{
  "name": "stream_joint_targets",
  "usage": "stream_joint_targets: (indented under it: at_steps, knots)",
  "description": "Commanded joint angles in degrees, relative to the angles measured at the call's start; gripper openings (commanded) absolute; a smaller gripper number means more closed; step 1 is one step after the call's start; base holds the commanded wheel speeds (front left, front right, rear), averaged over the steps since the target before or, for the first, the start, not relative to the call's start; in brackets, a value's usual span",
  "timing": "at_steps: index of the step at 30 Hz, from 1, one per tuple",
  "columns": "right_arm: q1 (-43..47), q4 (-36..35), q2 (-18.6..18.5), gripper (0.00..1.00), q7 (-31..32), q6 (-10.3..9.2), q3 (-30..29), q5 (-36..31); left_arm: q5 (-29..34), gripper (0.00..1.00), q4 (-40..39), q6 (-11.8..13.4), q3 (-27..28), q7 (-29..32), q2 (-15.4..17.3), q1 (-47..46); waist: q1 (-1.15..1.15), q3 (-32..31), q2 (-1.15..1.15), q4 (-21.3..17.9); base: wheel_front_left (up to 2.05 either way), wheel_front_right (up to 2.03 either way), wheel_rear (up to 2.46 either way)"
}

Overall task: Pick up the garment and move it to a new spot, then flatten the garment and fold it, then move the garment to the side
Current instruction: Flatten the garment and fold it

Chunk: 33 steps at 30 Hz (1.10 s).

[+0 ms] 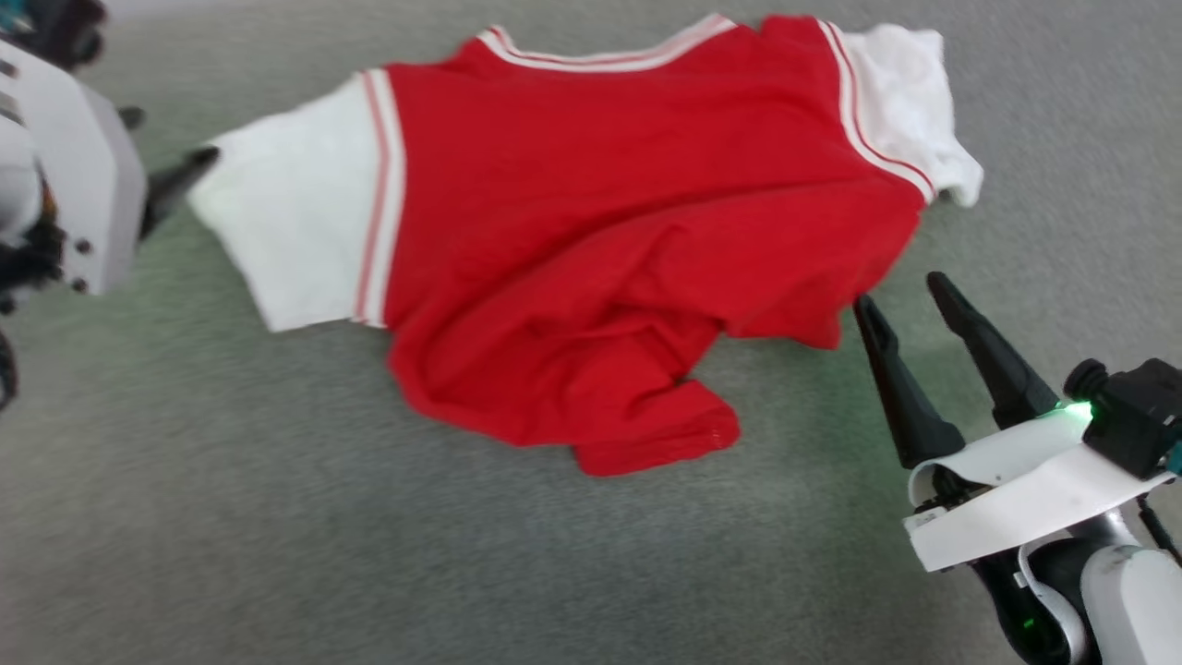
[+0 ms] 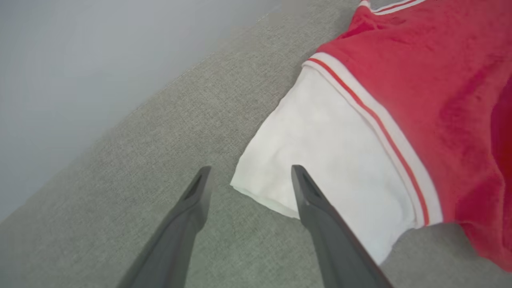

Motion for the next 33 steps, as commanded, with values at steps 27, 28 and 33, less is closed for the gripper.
stream_joint_targets:
  at_steps: [27, 28, 33]
  knots:
    - [-10.0, 0.9, -4.4, 1.0, 5.4, -0.04, 2.8, 1.1, -10.2, 0.0, 2.8, 0.1, -18.2, 7.3, 1.7, -10.0, 0.0, 7.5, 0.0, -6.1, 0.0, 0.0, 0.0]
    - [-11.8, 1.3, -5.5, 1.0, 7.4, -0.04, 3.3, 1.9, -10.3, 0.0, 2.8, 0.1, -18.1, 7.2, 1.5, -10.2, 0.0, 7.7, 0.0, -5.9, 0.0, 0.0, 0.0]
    - [-23.2, 5.1, -11.5, 1.0, 18.8, -0.04, 4.4, 8.7, -10.2, 0.0, 2.5, 0.1, -18.0, 6.2, -1.1, -12.8, 0.0, 9.8, 0.0, -3.5, 0.0, 0.0, 0.0]
